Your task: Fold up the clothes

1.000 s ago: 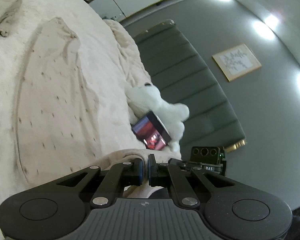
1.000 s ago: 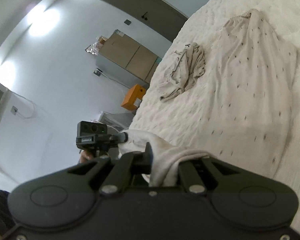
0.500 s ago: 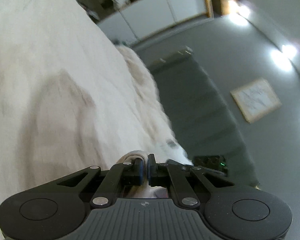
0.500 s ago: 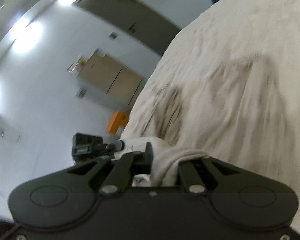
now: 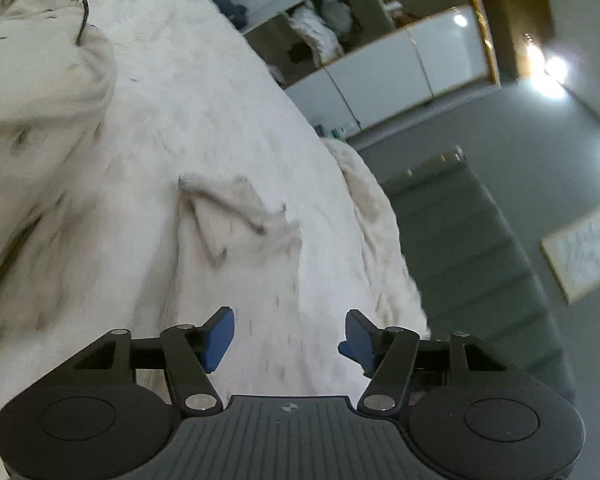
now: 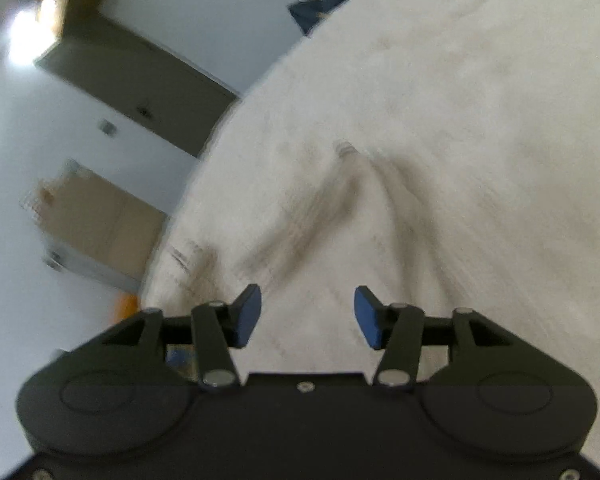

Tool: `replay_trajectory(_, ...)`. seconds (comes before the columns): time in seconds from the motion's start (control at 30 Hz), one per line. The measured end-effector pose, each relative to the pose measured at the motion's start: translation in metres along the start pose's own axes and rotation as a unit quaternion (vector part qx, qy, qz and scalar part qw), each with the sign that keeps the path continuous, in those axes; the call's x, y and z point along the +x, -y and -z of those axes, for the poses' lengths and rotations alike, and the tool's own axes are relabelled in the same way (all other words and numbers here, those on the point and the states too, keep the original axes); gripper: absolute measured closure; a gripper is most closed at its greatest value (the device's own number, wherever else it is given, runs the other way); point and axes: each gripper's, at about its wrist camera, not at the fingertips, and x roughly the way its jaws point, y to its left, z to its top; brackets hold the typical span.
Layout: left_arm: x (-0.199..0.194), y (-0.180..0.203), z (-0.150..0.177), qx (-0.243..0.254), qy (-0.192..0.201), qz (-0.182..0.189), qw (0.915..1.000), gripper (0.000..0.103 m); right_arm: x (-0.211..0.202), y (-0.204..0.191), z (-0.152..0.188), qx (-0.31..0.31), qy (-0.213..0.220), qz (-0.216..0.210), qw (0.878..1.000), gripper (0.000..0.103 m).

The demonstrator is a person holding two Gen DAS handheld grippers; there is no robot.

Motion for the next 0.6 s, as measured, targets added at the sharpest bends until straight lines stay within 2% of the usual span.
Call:
replay_trajectory(0.07, -0.003, 0.017, 0.016, 0.078, -0.005, -0.048, 0.9957, 0.037, -0.014, -0.006, 0.028, -0.009, 0.001, 0.006, 1.000, 0.049)
replay_trajectory(0.13, 0.003, 0.035, 0.025, 0.151, -0.012, -0.092, 0.9842, 0.035, -0.032, -0.012, 0.075, -0.037, 0.011, 0.016, 0.999, 0.049)
replay_trajectory(0.17, 0.006, 0.039, 0.031, 0.172, -0.014, -0.104, 0.9795, 0.032, -0.038, -0.013, 0.095, -0.064, 0.021, 0.033, 0.997, 0.048)
replay_trajectory(0.23, 0.020, 0.057, 0.032, 0.236, -0.025, -0.132, 0.9625, 0.028, -0.041, -0.012, 0.111, -0.090, 0.034, 0.056, 0.994, 0.049)
replay_trajectory(0.3, 0.038, 0.060, 0.028, 0.273, -0.032, -0.159, 0.9483, 0.026, -0.047, -0.006, 0.116, -0.089, 0.041, 0.067, 0.993, 0.049)
replay_trajectory(0.37, 0.060, 0.063, 0.022, 0.311, -0.040, -0.193, 0.9298, 0.026, -0.046, 0.009, 0.105, -0.039, 0.030, 0.062, 0.997, 0.049)
replay_trajectory(0.4, 0.071, 0.065, 0.019, 0.330, -0.044, -0.209, 0.9194, 0.026, -0.048, 0.014, 0.094, -0.016, 0.033, 0.028, 0.999, 0.049)
replay_trajectory(0.43, 0.080, 0.061, 0.015, 0.332, -0.051, -0.219, 0.9161, 0.026, -0.048, 0.016, 0.090, -0.017, 0.037, 0.023, 0.999, 0.050)
replay_trajectory(0.5, 0.093, 0.047, 0.010, 0.306, -0.068, -0.224, 0.9227, 0.026, -0.047, 0.018, 0.079, -0.029, 0.055, 0.024, 0.998, 0.049)
replay_trajectory(0.6, 0.107, 0.033, 0.010, 0.301, -0.070, -0.242, 0.9198, 0.026, -0.036, 0.015, 0.068, -0.067, 0.062, 0.061, 0.994, 0.049)
